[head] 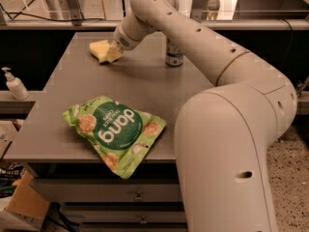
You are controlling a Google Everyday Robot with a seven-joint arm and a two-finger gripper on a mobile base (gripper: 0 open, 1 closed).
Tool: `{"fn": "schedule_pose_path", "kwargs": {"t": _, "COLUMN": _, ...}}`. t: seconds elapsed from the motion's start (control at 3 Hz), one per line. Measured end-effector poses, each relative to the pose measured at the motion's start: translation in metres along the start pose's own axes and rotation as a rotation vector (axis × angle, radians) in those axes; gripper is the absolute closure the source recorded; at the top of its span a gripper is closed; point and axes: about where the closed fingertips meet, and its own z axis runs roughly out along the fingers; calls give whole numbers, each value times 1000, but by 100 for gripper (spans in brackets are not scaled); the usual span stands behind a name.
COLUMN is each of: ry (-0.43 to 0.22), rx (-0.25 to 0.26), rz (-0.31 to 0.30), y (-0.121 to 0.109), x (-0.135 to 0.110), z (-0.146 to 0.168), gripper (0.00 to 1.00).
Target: Pick sponge
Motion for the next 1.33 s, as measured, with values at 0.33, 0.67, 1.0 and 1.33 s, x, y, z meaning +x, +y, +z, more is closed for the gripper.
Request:
{"fn": "schedule_pose_path", "kwargs": {"t": 0.33, "ry": -21, "rx": 7, "rz": 20, "y": 2, "x": 3, "z": -17, "gripper": 100}}
{"fn": "schedule_pose_path", "kwargs": {"t": 0.67, "ry": -86, "rx": 13, "rz": 20, "y": 6, "x": -7, "z": -50, "gripper": 100}}
{"fn": "schedule_pose_path", "kwargs": {"t": 1.0, "ry": -206, "rx": 3, "rz": 12, "y": 11, "x": -29, "z": -89, "gripper": 100}}
{"fn": "schedule_pose_path", "kwargs": {"t": 1.33, "ry": -364, "rx": -53, "rz": -13, "y": 27, "x": -65, "z": -125, "gripper": 100}}
